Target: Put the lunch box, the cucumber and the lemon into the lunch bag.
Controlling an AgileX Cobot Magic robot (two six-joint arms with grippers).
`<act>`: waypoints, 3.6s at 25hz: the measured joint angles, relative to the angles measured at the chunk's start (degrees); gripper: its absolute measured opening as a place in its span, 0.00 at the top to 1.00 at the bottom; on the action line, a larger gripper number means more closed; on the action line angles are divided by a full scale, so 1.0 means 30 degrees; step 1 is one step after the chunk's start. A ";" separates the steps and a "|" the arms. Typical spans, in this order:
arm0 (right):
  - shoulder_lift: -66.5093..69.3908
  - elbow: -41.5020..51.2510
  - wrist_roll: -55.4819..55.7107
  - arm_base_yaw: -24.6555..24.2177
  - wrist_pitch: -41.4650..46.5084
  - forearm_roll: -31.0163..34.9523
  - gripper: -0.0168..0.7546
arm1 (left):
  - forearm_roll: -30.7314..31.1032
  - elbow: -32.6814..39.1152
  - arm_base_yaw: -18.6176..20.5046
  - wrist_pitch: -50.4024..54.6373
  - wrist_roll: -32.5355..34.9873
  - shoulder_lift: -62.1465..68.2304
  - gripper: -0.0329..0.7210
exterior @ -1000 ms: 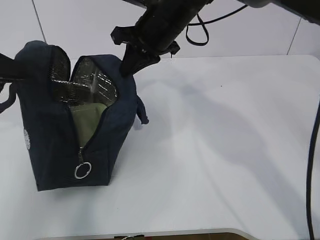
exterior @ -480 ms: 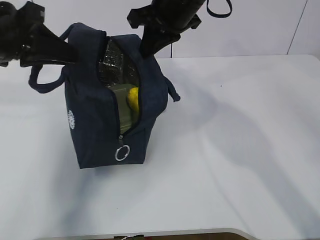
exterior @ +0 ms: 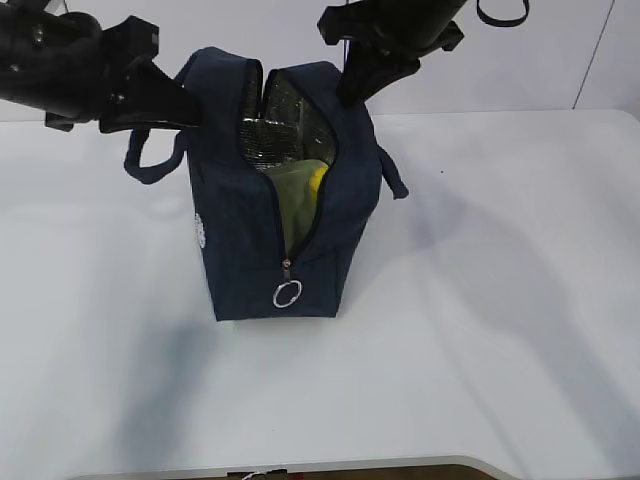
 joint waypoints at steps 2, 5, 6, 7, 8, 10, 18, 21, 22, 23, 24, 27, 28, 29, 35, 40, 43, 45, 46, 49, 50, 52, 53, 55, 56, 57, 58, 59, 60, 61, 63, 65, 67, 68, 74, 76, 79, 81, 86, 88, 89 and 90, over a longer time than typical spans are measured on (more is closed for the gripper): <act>-0.0390 0.0899 -0.0326 -0.0104 -0.0035 0.0000 0.96 | -0.0040 -0.0083 -0.0295 -0.0307 0.0033 0.0331 0.97; -0.0896 0.2032 -0.0602 -0.0143 -0.0035 -0.0227 0.97 | -0.0040 -0.0470 -0.0862 -0.0387 0.0033 0.1042 0.97; -0.1055 0.2332 -0.0654 -0.0143 -0.0035 -0.0326 0.97 | -0.0040 -0.0587 -0.1029 -0.0436 0.0033 0.1268 0.97; -0.1148 0.2534 -0.0699 -0.0143 -0.0035 -0.0448 0.97 | -0.0040 -0.0777 -0.1269 -0.0523 0.0033 0.1480 0.97; -0.1282 0.2707 -0.0713 -0.0143 -0.0035 -0.0543 0.97 | -0.0040 -0.0962 -0.1477 -0.0677 0.0033 0.1651 0.97; -0.1539 0.3031 -0.0759 -0.0212 -0.0035 -0.0822 0.97 | -0.0040 -0.1286 -0.1827 -0.1006 0.0033 0.1904 0.97; -0.1653 0.3309 -0.0937 -0.0909 -0.0943 -0.0822 0.97 | -0.0234 -0.1675 -0.2757 -0.2094 0.0033 0.2726 0.97; -0.1653 0.3309 -0.1017 -0.0956 -0.1579 -0.0792 0.97 | -0.0312 -0.1715 -0.2984 -0.2440 0.0033 0.2866 0.97; -0.1653 0.3309 -0.1017 -0.0956 -0.1775 -0.0701 0.97 | -0.0350 -0.1715 -0.3023 -0.2484 0.0033 0.2964 0.97; -0.1653 0.3309 -0.1017 -0.0956 -0.1911 -0.0593 0.97 | -0.0350 -0.1715 -0.3062 -0.2513 0.0033 0.3009 0.97; -0.1653 0.3327 -0.1030 -0.0956 -0.1973 -0.0412 0.97 | -0.0382 -0.1715 -0.3091 -0.2513 0.0041 0.3051 0.97; -0.1653 0.3491 -0.1060 -0.0956 -0.2266 -0.0106 0.97 | -0.0470 -0.1715 -0.3091 -0.2611 0.0079 0.3226 0.97; -0.1653 0.3541 -0.1060 -0.0956 -0.2397 -0.0063 0.97 | -0.0470 -0.1746 -0.3134 -0.2744 0.0124 0.3261 0.97; -0.1653 0.3586 -0.1060 -0.0956 -0.2435 -0.0063 0.97 | -0.0504 -0.1746 -0.3176 -0.2842 0.0145 0.3261 0.97; -0.1331 0.3586 -0.1060 -0.0956 -0.2770 0.0050 0.97 | -0.0501 -0.1746 -0.3251 -0.3381 0.0269 0.3304 0.97; -0.1316 0.3586 -0.1060 -0.0956 -0.2807 0.0168 0.97 | -0.0501 -0.1746 -0.3251 -0.3398 0.0269 0.3312 0.97; -0.1286 0.3586 -0.1060 -0.0956 -0.2807 0.0306 0.97 | -0.0501 -0.1746 -0.3251 -0.3427 0.0275 0.3312 0.97; -0.1286 0.3586 -0.1060 -0.0956 -0.2767 0.0363 0.97 | -0.0501 -0.1746 -0.3251 -0.3427 0.0309 0.3312 0.97; -0.1286 0.3586 -0.1073 -0.0956 -0.2676 0.0501 0.97 | -0.0501 -0.1746 -0.3251 -0.3427 0.0308 0.3312 0.97; -0.1286 0.3586 -0.1665 -0.0956 -0.2374 0.1254 0.93 | -0.0501 -0.1746 -0.3251 -0.3427 0.0308 0.3312 0.97; -0.1286 0.3586 -0.1916 -0.0956 -0.2327 0.1539 0.89 | -0.0501 -0.1746 -0.3251 -0.3427 0.0308 0.3312 0.97; -0.1286 0.3586 -0.2145 -0.0956 -0.2327 0.1934 0.78 | -0.0501 -0.1746 -0.3251 -0.3427 0.0308 0.3312 0.97; -0.1286 0.3586 -0.2187 -0.0956 -0.2327 0.2068 0.73 | -0.0501 -0.1746 -0.3251 -0.3427 0.0308 0.3312 0.97; -0.1286 0.3586 -0.2221 -0.0956 -0.2327 0.2186 0.60 | -0.0501 -0.1746 -0.3251 -0.3427 0.0308 0.3312 0.97; -0.1286 0.3586 -0.2230 -0.0956 -0.2327 0.2219 0.57 | -0.0501 -0.1746 -0.3251 -0.3427 0.0308 0.3312 0.97; -0.1286 0.3586 -0.2230 -0.0956 -0.2327 0.2232 0.54 | -0.0501 -0.1746 -0.3251 -0.3427 0.0308 0.3312 0.97; -0.1286 0.3586 -0.2262 -0.0956 -0.2327 0.2232 0.52 | -0.0501 -0.1746 -0.3251 -0.3427 0.0308 0.3312 0.97; -0.1286 0.3546 -0.2262 -0.0956 -0.2279 0.2232 0.51 | -0.0501 -0.1746 -0.3251 -0.3427 0.0308 0.3312 0.97; -0.1286 0.3455 -0.2262 -0.0956 -0.2181 0.2232 0.51 | -0.0501 -0.1746 -0.3251 -0.3427 0.0308 0.3312 0.97; -0.1286 0.3267 -0.2262 -0.0956 -0.2001 0.2232 0.50 | -0.0501 -0.1746 -0.3251 -0.3427 0.0308 0.3312 0.97; -0.1286 0.2709 -0.2270 -0.0956 -0.1702 0.2232 0.50 | -0.0501 -0.1746 -0.3251 -0.3427 0.0308 0.3312 0.97; -0.1286 0.2157 -0.2305 -0.0956 -0.1268 0.1930 0.50 | -0.0507 -0.1746 -0.3251 -0.3427 0.0308 0.3312 0.97; -0.1286 0.1731 -0.2305 -0.0956 -0.0746 0.1197 0.50 | -0.0542 -0.1746 -0.3251 -0.3427 0.0308 0.3312 0.97; -0.1286 0.1591 -0.2305 -0.0956 -0.0633 0.0891 0.50 | -0.0542 -0.1746 -0.3251 -0.3427 0.0308 0.3312 0.97; -0.1286 0.1483 -0.2305 -0.0966 -0.0398 -0.0005 0.50 | -0.0542 -0.1746 -0.3251 -0.3427 0.0308 0.3312 0.97; -0.1355 0.1483 -0.2191 -0.0966 -0.0381 -0.0005 0.50 | -0.0542 -0.1746 -0.3251 -0.3427 0.0308 0.3312 0.97; -0.1936 0.1483 -0.2138 -0.0966 -0.0353 -0.0047 0.49 | -0.0542 -0.1746 -0.3251 -0.3427 0.0308 0.3312 0.97; -0.2528 0.1483 -0.2105 -0.0966 -0.0338 -0.0087 0.49 | -0.0542 -0.1746 -0.3251 -0.3427 0.0308 0.3312 0.97; -0.4404 0.2073 -0.2092 -0.0966 -0.0295 -0.0282 0.49 | -0.0542 -0.1746 -0.3251 -0.3427 0.0308 0.3312 0.97; -0.4978 0.2411 -0.2092 -0.0966 -0.0265 -0.0311 0.49 | -0.0542 -0.1746 -0.3251 -0.3427 0.0308 0.3312 0.97; -0.5287 0.2624 -0.2061 -0.0966 -0.0265 -0.0311 0.49 | -0.0542 -0.1746 -0.3251 -0.3427 0.0308 0.3312 0.97; -0.5550 0.2853 -0.2018 -0.0966 -0.0252 -0.0311 0.49 | -0.0542 -0.1746 -0.3251 -0.3427 0.0308 0.3312 0.97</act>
